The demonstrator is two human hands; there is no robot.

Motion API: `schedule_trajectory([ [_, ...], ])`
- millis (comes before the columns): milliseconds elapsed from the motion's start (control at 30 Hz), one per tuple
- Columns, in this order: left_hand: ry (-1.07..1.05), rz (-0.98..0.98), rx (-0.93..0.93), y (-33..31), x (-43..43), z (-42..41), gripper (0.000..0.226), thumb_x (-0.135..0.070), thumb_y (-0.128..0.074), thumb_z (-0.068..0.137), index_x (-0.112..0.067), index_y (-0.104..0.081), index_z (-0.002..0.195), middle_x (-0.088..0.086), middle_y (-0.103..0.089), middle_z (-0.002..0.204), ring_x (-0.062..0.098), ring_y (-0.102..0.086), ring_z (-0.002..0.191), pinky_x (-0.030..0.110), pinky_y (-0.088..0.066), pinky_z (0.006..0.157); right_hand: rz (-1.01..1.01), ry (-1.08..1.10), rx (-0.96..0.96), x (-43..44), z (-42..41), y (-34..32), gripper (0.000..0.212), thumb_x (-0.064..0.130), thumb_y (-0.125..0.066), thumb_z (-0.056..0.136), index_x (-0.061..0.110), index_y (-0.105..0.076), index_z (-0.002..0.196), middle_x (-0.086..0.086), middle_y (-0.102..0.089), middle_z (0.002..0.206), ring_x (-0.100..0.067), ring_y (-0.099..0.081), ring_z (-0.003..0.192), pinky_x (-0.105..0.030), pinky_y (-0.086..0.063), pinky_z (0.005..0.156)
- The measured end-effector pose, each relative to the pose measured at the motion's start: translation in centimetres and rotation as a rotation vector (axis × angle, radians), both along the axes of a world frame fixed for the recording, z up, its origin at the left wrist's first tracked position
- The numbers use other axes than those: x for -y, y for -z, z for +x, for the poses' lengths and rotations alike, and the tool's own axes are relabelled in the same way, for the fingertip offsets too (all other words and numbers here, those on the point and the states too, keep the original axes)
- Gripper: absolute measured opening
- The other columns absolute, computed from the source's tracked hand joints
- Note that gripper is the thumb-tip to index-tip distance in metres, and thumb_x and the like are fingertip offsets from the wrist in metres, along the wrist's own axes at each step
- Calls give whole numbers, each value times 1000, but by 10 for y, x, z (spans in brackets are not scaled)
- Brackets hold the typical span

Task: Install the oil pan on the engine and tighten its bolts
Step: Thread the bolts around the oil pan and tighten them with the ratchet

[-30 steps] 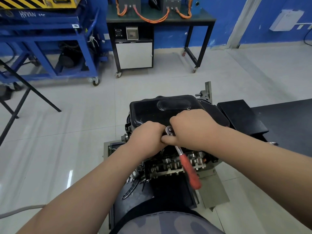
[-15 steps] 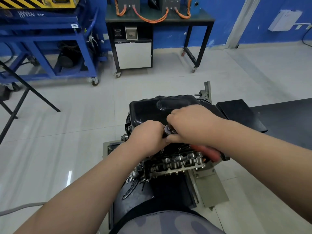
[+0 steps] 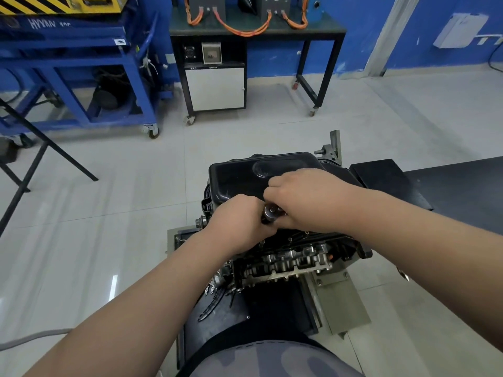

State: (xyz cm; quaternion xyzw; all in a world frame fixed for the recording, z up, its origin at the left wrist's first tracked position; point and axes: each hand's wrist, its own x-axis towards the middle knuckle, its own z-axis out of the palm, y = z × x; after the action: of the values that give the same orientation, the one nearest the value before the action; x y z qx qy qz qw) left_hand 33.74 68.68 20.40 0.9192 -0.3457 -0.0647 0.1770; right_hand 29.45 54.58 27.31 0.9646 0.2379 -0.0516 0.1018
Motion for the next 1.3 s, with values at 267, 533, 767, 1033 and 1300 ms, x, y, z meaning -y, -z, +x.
schedule_trajectory([
  [267, 35, -215, -222, 10, -17, 0, 29, -43, -49, 79, -22, -51, 60, -6, -51, 53, 6, -43, 49, 27, -37, 50, 104, 345, 120, -7, -13, 12, 38, 60, -45, 82, 25, -42, 66, 7, -35, 60, -22, -52, 66, -29, -26, 50],
  [533, -713, -867, -1287, 54, -39, -38, 17, -14, -43, 74, -9, -55, 64, 2, -42, 48, 14, -26, 34, 13, -17, 37, 192, 514, 102, -19, -23, 18, 43, 50, -46, 86, 22, -40, 54, 6, -42, 57, -12, -34, 47, -24, -19, 44],
  [767, -908, -1166, -1729, 88, -47, -50, 19, -19, -44, 95, -8, -53, 81, -2, -44, 52, 3, -28, 31, 11, -16, 26, 179, 291, -97, -4, -14, 10, 16, 44, -48, 87, 30, -52, 93, 11, -55, 92, -13, -52, 78, -30, -37, 57],
  [1033, -1059, -1280, -1756, 101, -42, -41, 25, -33, -54, 92, -18, -47, 73, -9, -39, 46, 2, -29, 30, 11, -16, 27, 389, 318, 79, -3, -16, -12, 18, 49, -51, 78, 32, -45, 78, 17, -49, 74, -10, -49, 73, -29, -36, 60],
  [1300, -1061, -1342, -1846, 90, -24, -37, 31, -35, -51, 93, -16, -44, 68, -9, -39, 43, 3, -30, 28, 13, -16, 25, 512, 344, 27, -10, -25, -15, 16, 48, -53, 80, 34, -45, 76, 18, -48, 69, 0, -46, 66, -17, -26, 54],
])
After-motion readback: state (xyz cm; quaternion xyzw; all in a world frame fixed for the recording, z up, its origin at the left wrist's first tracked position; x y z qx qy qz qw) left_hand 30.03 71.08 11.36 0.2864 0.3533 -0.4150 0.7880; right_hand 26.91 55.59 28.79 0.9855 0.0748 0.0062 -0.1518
